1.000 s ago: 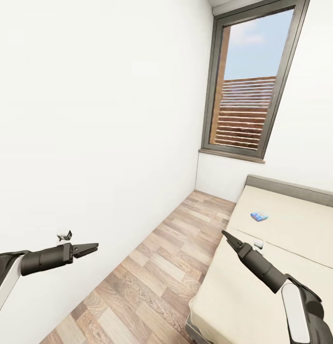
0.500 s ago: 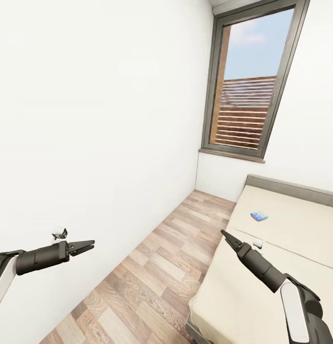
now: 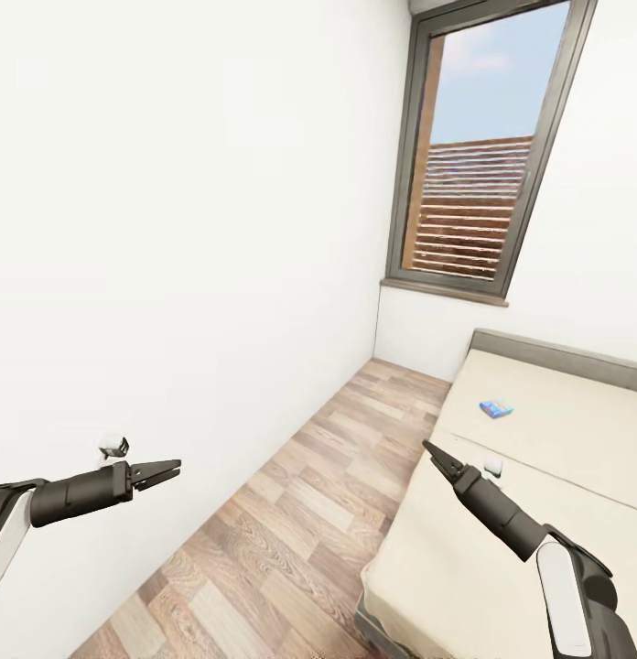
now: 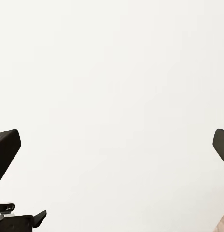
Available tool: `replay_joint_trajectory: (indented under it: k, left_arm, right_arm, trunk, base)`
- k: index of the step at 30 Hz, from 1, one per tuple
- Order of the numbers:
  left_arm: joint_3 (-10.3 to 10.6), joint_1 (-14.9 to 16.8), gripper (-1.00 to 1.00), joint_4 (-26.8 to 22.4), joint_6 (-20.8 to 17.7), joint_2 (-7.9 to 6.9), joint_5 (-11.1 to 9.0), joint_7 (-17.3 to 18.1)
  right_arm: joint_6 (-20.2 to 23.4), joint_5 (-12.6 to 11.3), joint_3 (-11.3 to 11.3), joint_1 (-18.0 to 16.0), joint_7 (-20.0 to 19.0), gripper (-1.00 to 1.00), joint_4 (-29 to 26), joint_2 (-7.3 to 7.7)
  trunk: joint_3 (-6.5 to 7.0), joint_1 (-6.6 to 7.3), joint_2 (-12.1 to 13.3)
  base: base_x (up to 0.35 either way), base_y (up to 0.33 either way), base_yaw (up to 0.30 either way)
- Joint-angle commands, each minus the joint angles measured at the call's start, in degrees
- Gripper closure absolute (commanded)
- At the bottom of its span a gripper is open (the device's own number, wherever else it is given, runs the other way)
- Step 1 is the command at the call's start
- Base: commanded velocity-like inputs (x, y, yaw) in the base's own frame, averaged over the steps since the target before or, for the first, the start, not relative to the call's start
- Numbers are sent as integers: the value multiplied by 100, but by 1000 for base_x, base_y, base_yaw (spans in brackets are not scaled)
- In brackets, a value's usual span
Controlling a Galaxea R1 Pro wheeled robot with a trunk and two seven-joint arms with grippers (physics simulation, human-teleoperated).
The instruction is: Put all the toys in the child's room - the three board games (two on the bed and one on the table), the two jigsaw puzzles on the table, and the tennis ball on the table - inside the toy box on the table in the child's room.
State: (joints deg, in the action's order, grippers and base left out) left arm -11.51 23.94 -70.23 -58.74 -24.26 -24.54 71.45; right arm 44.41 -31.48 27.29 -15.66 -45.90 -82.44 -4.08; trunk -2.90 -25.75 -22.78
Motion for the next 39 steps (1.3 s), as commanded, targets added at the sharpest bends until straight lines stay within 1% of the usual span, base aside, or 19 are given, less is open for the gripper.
replay_joint_trajectory:
  k: [1,15,24,31,39]
  left_arm:
    - [0,5,-100,0,-37,-1,-10,9]
    - [-1,5,-100,0,-32,1,-7,3]
    - [0,5,-100,-11,-30,8,-6,6]
    - [-2,5,-100,-16,-17,2,-9,8]
    - [0,5,-100,-17,-15,1,-10,9]
  right_arm:
    - [33,-6,15,-7,-15,-100,1,-5]
    - [33,0,25,-7,-15,-100,8,1]
    - [33,4,47,-7,-15,-100,3,3]
    - [33,10,63,-7,-15,-100,0,-3]
    - [33,2,76,-7,-23,-100,5,1]
  trunk:
    - [-23,-4,-14]
    - [-153,-4,-14]
    - [-232,-4,-14]
    - [-251,-4,-14]
    - [-254,-4,-14]
  base:
    - [0,0,-23]
    - [16,0,-62]
    - [166,0,-82]
    - [64,0,-62]
    - [10,0,-217]
